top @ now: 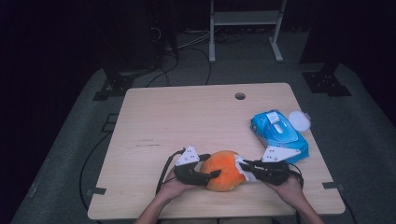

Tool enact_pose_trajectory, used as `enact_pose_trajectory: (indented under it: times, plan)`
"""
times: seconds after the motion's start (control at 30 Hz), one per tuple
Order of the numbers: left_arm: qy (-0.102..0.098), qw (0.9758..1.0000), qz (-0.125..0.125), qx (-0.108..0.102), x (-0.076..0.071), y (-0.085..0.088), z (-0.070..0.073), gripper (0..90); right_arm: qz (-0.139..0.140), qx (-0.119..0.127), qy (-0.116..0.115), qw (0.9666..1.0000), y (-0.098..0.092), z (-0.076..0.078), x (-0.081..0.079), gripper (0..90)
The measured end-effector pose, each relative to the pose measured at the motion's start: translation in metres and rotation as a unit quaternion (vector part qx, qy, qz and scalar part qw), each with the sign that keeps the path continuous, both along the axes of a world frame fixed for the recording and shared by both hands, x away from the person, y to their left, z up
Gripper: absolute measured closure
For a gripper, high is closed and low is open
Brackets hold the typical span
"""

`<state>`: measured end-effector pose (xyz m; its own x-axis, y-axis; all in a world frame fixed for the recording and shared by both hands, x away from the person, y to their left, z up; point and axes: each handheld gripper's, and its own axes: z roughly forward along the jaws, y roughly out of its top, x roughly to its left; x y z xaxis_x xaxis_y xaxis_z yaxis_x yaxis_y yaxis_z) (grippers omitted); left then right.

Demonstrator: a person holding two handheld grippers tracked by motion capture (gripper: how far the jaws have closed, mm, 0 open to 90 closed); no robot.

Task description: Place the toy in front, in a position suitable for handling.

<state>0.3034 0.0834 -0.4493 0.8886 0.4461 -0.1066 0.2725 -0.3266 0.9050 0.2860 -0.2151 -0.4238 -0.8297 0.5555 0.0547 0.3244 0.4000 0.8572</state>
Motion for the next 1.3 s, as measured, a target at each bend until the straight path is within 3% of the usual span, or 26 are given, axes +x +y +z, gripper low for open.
enact_pose_trajectory:
  times: [0.17,0.4,0.5,0.57,0.67,0.73,0.77,0.83,0.9,0.97,1.0,1.1,1.13,1.2,1.3]
  plan:
    - [-0.018,0.9997,-0.015,0.005,-0.008,-0.009,0.002,27.4,-0.028,-0.005,0.016,0.9995,-0.005,-0.006,0.008,82.3]
    - [-0.058,0.9965,-0.054,0.027,-0.025,-0.025,0.004,25.4,-0.013,0.026,-0.001,0.9996,0.009,0.008,0.006,82.2]
    - [-0.067,0.9952,-0.064,0.030,-0.026,-0.025,0.006,19.2,-0.006,0.006,-0.006,0.9999,0.014,0.007,0.005,82.2]
    - [-0.054,0.9968,-0.059,0.009,-0.021,-0.020,0.011,15.4,0.002,-0.004,-0.008,1.0000,0.015,0.006,0.002,82.3]
    - [-0.019,0.9991,-0.038,0.007,-0.009,-0.016,0.010,6.3,0.024,-0.003,-0.009,0.9997,0.014,0.006,-0.002,82.3]
    - [0.031,0.9982,-0.051,0.002,-0.002,-0.017,0.001,4.7,0.026,-0.008,-0.011,0.9996,0.013,0.006,-0.004,82.3]
    - [0.047,0.9973,-0.056,0.001,0.001,-0.018,-0.004,4.5,0.028,-0.008,-0.010,0.9995,0.013,0.007,-0.004,82.3]
    - [0.049,0.9972,-0.056,-0.007,0.002,-0.018,-0.007,8.8,0.025,-0.012,-0.009,0.9996,0.014,0.007,-0.002,82.2]
    - [0.022,0.9985,-0.049,0.008,-0.001,-0.018,-0.002,22.6,0.017,-0.009,-0.007,0.9998,0.013,0.008,-0.001,82.3]
    - [-0.038,0.9984,-0.039,0.014,-0.010,-0.021,0.006,31.4,0.008,0.004,-0.011,0.9999,0.012,0.011,-0.001,82.3]
    - [-0.087,0.9958,-0.024,0.018,-0.016,-0.025,0.010,32.8,0.007,0.011,-0.017,0.9998,0.012,0.014,-0.002,82.3]
    - [-0.149,0.9879,0.000,0.044,-0.023,-0.030,0.011,33.2,0.011,0.016,-0.038,0.9991,0.020,0.022,-0.007,82.3]
    - [-0.152,0.9872,0.000,0.048,-0.023,-0.030,0.009,32.8,0.014,0.012,-0.041,0.9990,0.023,0.022,-0.008,82.3]
    - [-0.143,0.9885,-0.006,0.048,-0.021,-0.027,0.004,31.7,0.016,-0.007,-0.047,0.9987,0.026,0.019,-0.008,82.3]
    - [-0.128,0.9908,-0.010,0.044,-0.018,-0.023,0.003,29.8,0.005,-0.017,-0.039,0.9991,0.021,0.013,-0.004,82.3]
